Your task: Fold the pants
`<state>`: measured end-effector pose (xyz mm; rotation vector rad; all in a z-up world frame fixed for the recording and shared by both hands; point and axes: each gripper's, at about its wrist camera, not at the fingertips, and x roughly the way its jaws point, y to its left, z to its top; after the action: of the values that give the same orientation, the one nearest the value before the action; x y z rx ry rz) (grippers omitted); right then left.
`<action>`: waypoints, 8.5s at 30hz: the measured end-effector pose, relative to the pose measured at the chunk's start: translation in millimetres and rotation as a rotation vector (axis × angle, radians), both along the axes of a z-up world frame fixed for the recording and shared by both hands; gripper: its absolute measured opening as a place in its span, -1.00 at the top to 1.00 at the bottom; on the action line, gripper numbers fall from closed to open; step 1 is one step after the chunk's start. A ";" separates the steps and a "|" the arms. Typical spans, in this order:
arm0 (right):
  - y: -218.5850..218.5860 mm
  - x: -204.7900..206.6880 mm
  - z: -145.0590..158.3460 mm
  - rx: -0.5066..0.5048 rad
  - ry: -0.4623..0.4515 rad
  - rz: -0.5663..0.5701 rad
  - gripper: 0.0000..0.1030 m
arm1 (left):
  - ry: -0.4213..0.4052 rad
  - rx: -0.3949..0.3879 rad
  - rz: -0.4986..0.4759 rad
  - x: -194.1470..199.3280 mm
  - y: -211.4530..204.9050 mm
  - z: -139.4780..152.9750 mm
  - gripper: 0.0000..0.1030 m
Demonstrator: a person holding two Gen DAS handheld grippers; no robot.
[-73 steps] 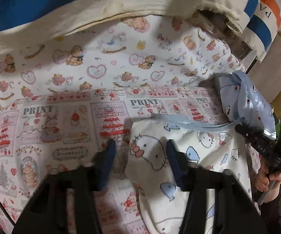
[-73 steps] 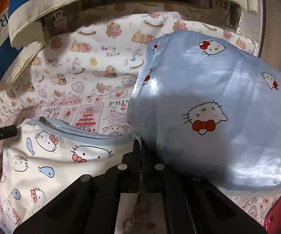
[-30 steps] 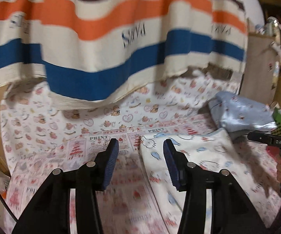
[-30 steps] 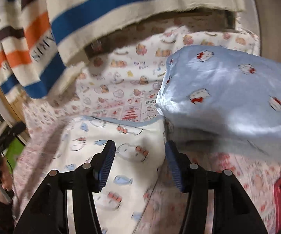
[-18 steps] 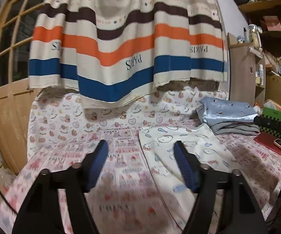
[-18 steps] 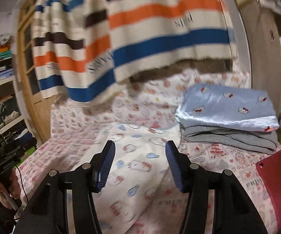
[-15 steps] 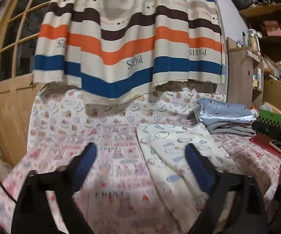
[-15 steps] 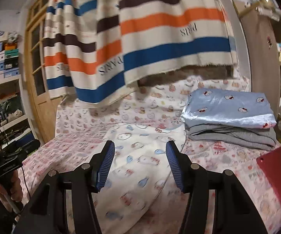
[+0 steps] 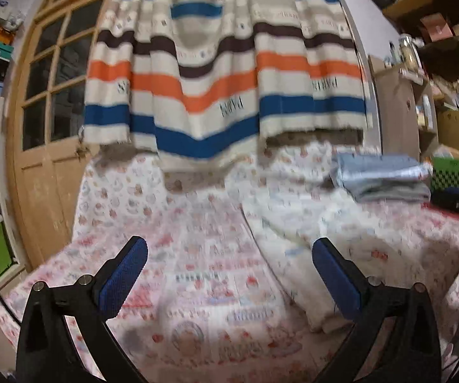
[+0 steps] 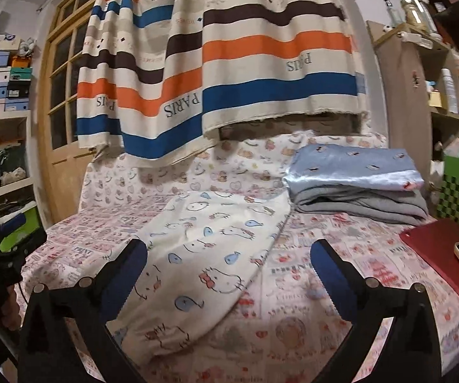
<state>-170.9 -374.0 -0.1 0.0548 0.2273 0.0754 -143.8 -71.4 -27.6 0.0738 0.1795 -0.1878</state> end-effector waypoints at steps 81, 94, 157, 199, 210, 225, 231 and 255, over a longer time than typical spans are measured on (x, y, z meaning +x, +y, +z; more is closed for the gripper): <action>84.4 25.9 -55.3 -0.418 0.200 0.450 0.53 | 0.521 -0.024 -0.440 109.0 -70.2 15.2 0.57; 34.9 60.7 -26.4 -0.089 0.232 0.488 0.64 | 0.424 0.031 -0.526 74.9 -34.9 20.2 -0.28; -31.5 141.2 -17.2 0.040 0.509 0.354 0.49 | 0.624 0.195 -0.472 166.8 -59.3 -2.4 0.31; 23.1 94.3 2.2 -0.425 0.349 0.451 0.33 | 0.392 0.497 -0.604 106.0 -80.3 19.9 0.02; 15.4 131.5 -23.3 -0.460 0.465 0.482 0.00 | 0.514 0.458 -0.595 152.2 -86.0 -6.2 -0.01; 12.2 128.0 -5.7 -0.336 0.424 0.489 0.89 | 0.468 0.380 -0.540 137.2 -72.9 14.7 0.83; 21.2 75.9 24.0 -0.279 0.406 0.607 0.89 | 0.465 0.327 -0.566 75.4 -42.3 42.5 0.83; -3.7 189.3 28.5 -0.001 0.616 0.513 0.89 | 0.698 0.270 -0.485 202.0 -77.1 49.9 0.80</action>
<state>18.4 -377.7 28.4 0.0162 0.8546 0.5733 58.2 -148.5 22.2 0.3221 0.8864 -0.6724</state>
